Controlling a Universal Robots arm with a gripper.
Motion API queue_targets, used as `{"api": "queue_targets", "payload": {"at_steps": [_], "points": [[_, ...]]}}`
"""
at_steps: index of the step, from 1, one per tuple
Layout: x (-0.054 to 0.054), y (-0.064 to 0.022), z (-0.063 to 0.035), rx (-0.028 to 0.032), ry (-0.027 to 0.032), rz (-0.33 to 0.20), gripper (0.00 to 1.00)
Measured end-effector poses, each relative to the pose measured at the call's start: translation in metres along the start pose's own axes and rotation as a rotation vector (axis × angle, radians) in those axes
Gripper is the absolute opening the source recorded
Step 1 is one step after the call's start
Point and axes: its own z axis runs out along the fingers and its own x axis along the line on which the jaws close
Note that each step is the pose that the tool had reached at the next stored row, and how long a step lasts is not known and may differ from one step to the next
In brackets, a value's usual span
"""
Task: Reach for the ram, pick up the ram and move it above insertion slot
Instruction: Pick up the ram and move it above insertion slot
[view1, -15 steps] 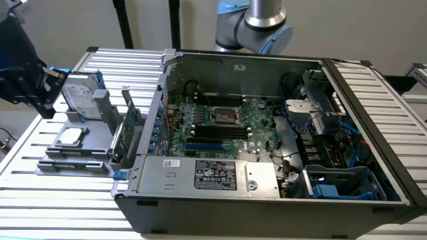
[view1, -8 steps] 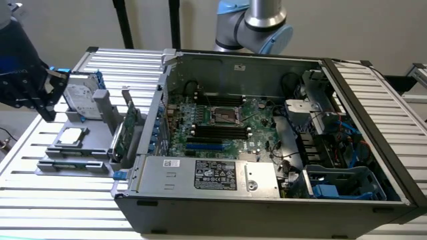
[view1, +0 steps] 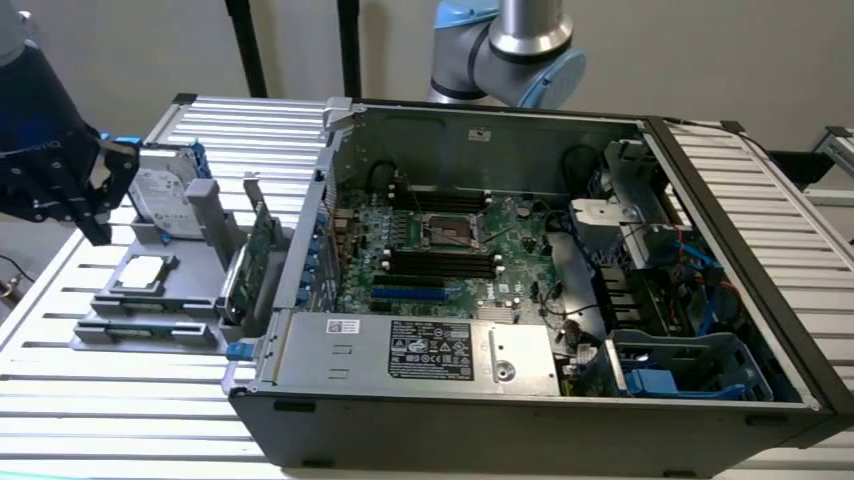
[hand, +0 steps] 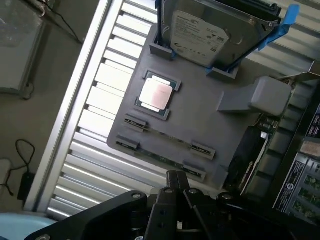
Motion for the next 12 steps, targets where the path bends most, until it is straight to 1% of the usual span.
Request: {"api": "queue_targets", "payload": {"at_steps": [12], "points": [[0.0000, 0.0000, 0.0002, 0.0000, 0.0086, -0.218, 0.11]]}}
